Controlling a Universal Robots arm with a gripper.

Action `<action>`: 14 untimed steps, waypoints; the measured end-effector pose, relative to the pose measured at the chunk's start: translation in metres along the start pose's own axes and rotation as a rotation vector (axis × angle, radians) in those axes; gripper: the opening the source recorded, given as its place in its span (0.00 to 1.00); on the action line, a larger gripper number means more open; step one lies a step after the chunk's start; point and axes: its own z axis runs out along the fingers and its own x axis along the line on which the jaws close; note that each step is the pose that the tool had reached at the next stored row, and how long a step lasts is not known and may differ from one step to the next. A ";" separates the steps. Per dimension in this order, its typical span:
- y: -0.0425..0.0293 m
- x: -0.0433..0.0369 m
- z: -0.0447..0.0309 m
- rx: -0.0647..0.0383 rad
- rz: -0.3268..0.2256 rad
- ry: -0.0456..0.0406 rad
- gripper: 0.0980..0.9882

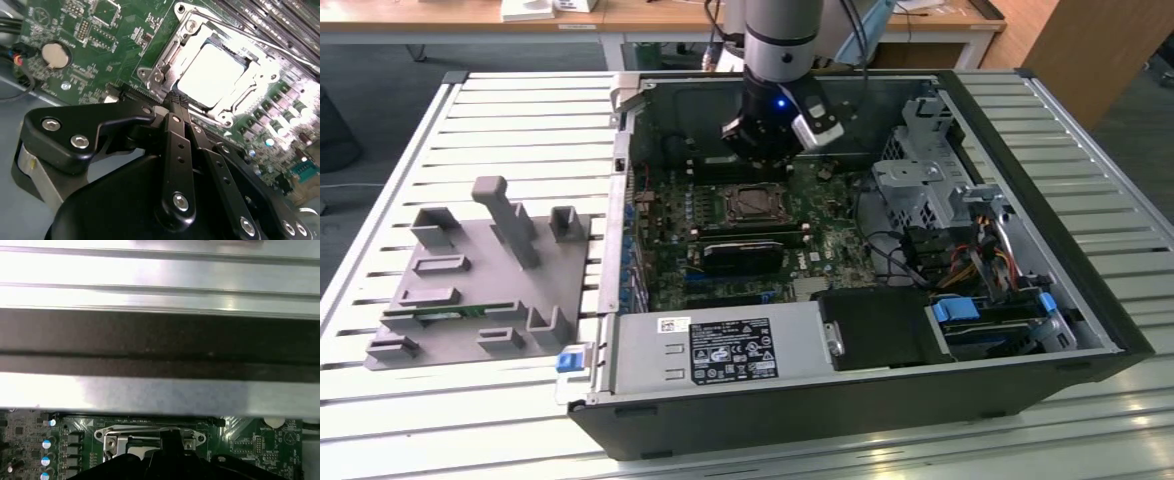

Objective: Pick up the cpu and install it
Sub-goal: 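Install the second cpu locking lever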

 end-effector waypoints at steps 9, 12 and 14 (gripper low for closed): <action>0.0006 -0.0003 -0.0275 0.000 0.000 -0.0003 0.01; -0.0036 -0.0003 -0.0278 0.000 0.000 -0.0002 0.01; -0.0065 -0.0002 -0.0279 0.000 0.000 -0.0002 0.01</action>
